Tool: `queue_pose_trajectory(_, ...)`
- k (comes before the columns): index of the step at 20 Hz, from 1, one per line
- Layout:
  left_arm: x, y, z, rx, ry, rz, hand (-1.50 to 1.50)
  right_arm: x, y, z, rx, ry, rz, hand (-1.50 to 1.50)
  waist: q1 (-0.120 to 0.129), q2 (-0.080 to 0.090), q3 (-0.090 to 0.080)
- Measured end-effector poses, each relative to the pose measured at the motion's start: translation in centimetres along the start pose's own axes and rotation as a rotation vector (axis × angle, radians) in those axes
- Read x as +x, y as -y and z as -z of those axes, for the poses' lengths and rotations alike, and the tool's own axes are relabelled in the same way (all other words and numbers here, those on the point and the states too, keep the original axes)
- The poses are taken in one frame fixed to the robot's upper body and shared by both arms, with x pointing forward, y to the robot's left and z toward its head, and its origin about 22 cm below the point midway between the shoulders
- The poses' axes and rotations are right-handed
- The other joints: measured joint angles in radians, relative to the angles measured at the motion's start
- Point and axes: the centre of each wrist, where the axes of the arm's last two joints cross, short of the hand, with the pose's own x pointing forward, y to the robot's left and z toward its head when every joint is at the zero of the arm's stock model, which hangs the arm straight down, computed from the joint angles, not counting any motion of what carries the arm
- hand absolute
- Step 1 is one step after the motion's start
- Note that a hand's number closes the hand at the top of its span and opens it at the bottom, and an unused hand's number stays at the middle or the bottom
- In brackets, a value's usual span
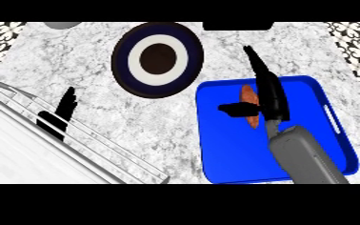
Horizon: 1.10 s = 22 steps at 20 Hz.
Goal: Pick the sweet potato from the tray and place it in the plate
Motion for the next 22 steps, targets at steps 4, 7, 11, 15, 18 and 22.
queue_pose_trajectory(4,0.0,-0.3,-0.1,0.01,-0.005,-0.002,0.0,0.9,2.4,1.0,0.077,-0.081,-0.146,-1.5,-0.008,-0.003,-0.003)
queue_pose_trajectory(7,-0.4,-0.1,-0.3,0.005,-0.011,-0.002,0.0,1.8,3.8,1.4,0.174,-0.169,-0.24,-1.5,-0.013,-0.005,-0.005)
queue_pose_trajectory(11,-0.3,0.0,-0.3,0.001,-0.016,-0.002,0.0,3.2,5.8,2.1,0.261,-0.258,-0.319,-1.5,-0.008,-0.003,-0.003)
queue_pose_trajectory(15,0.1,0.0,0.0,0.004,-0.013,-0.007,0.0,4.1,6.8,2.5,0.33,-0.342,-0.366,-1.5,-0.002,0.0,0.0)
queue_pose_trajectory(18,0.0,0.2,0.2,0.001,-0.001,-0.004,0.0,4.8,7.3,2.8,0.36,-0.382,-0.372,-1.5,0.003,0.002,0.002)
queue_pose_trajectory(22,0.3,0.3,0.4,0.0,-0.001,-0.005,0.0,4.6,7.0,3.2,0.389,-0.417,-0.376,-1.5,0.012,0.004,0.006)
